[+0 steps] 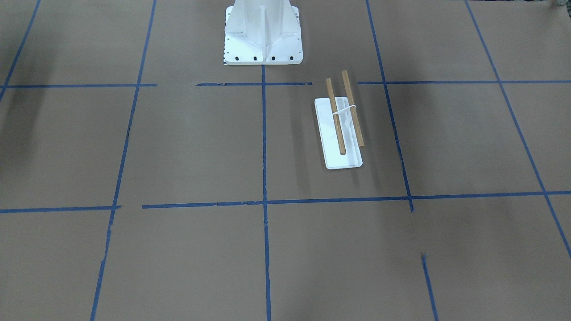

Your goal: Hang towel on rack

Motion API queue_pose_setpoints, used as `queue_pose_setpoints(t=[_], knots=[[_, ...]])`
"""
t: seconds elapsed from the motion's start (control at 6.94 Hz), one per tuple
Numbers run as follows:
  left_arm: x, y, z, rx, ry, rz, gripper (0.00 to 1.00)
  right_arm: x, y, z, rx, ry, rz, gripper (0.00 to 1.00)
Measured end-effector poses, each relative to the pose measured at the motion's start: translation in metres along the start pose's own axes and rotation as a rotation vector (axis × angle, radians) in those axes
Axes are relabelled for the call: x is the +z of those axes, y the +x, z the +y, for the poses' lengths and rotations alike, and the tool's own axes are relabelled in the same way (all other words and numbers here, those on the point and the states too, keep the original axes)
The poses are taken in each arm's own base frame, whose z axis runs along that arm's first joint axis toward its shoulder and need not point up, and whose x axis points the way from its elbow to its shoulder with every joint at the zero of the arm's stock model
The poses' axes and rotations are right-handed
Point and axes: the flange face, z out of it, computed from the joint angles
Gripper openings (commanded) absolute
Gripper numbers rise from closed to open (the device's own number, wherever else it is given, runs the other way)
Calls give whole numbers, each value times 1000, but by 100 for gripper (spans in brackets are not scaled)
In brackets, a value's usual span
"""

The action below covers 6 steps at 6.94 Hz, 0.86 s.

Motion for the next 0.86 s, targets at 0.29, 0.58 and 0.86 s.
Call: queue_pose_setpoints(t=[0.29,0.58,0.86], knots=[[-2,2,-1,9,6,-2,100,0,0,0,-1,1,2,100],[-6,4,-3,14,12,-10,100,-4,-4,-3,-10,10,0,100],[-23,20,-12,55,55,-14,100,-19,-22,-12,-42,42,-18,100]])
